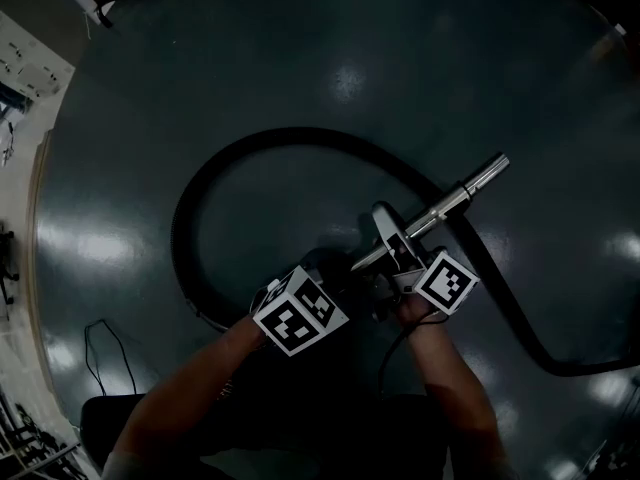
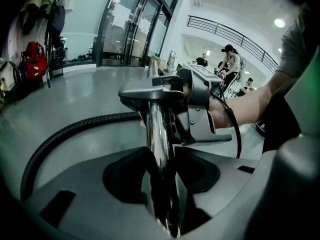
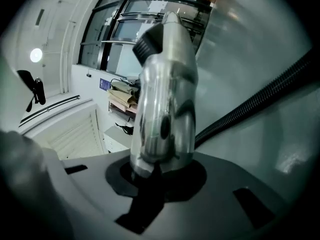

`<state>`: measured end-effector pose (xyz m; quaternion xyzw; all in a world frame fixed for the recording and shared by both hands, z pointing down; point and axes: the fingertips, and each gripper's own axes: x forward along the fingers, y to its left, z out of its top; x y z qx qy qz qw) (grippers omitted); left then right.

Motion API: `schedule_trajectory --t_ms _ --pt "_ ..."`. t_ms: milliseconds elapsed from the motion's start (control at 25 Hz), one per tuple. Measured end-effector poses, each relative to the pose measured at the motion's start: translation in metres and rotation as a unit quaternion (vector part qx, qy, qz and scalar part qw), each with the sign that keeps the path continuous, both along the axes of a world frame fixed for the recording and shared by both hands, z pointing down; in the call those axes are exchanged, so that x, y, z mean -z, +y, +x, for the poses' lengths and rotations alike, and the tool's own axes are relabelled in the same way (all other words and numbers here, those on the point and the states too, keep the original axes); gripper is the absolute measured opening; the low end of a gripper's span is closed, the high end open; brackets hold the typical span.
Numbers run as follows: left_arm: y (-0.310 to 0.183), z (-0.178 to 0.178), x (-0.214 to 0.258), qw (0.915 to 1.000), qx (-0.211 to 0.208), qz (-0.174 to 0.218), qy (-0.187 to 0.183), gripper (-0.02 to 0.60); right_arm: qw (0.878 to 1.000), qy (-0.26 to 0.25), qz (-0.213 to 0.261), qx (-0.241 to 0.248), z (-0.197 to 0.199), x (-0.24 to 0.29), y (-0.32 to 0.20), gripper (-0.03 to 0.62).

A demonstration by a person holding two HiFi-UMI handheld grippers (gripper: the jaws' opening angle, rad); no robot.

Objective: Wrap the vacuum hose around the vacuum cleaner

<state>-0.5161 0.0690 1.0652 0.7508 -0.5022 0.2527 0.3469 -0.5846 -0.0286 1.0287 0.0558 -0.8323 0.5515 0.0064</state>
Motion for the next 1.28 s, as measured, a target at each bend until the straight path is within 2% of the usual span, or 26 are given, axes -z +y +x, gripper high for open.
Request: schedule_trajectory --t_ms 80,200,600,720,920,1000,1280 --pt "0.001 -0.001 0.006 0.9997 -0.003 0.017 -0.015 0.181 1.0 -0.011 -0.004 0.002 -0.003 0.011 0.001 0.057" --pt "0.004 -0.001 0.01 0.9996 0.0 0.023 -0.016 0.181 1.0 -0.014 0.0 0.009 -0.004 0.02 0.003 0.049" --pt "0.023 -0.005 0.003 0.9999 0.012 -0.009 -0.007 0.184 1.0 -0.015 0.014 0.016 -0.007 0.031 -0.007 0.048" --pt "0.036 -0.008 -0.009 0.9993 0.018 -0.032 -0.008 0.212 1.0 -0.014 0.014 0.015 -0.007 0.03 -0.014 0.048" --pt "0.068 -0.001 -0.043 0.9966 -0.005 -0.082 -0.002 0.212 1.0 -0.02 0.012 0.002 -0.008 0.027 -0.012 0.046" --pt "0.063 -0.001 -0.04 0.9964 0.0 -0.085 0.004 0.169 1.0 -0.021 0.016 -0.001 -0.011 0.034 -0.017 0.044" --pt "0.073 -0.006 -0.049 0.9973 0.009 -0.072 -0.007 0.164 0.999 -0.042 0.034 -0.001 -0.01 0.032 -0.005 0.046"
